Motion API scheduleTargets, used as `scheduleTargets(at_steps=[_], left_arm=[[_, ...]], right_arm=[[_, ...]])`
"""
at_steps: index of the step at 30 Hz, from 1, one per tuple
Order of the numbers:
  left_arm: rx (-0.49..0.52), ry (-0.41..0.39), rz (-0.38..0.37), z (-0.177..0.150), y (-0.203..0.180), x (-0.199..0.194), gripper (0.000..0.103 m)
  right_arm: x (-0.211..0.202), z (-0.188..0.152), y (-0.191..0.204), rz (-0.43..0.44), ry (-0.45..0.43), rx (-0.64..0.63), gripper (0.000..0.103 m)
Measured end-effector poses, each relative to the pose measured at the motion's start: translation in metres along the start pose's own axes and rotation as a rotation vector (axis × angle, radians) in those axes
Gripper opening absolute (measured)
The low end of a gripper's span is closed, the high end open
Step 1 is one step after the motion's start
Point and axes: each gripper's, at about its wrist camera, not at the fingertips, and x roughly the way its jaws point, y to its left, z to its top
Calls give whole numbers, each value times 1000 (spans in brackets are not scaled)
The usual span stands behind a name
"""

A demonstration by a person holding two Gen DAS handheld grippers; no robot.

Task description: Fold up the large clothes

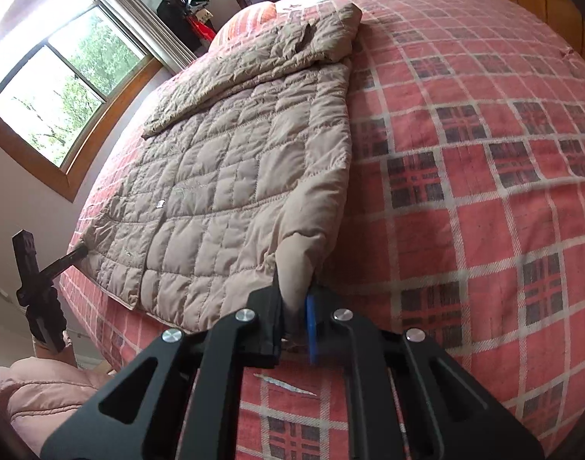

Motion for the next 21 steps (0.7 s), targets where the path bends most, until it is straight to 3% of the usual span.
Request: scheduleTargets(at_steps=[12, 21], left_arm=[[69, -109, -25, 64, -12, -6, 12], [50, -83, -27, 114, -3, 34, 12]], right_arm=[[-19, 60, 2, 15, -67, -54, 8], [9, 111, -11, 41, -13, 1, 8]])
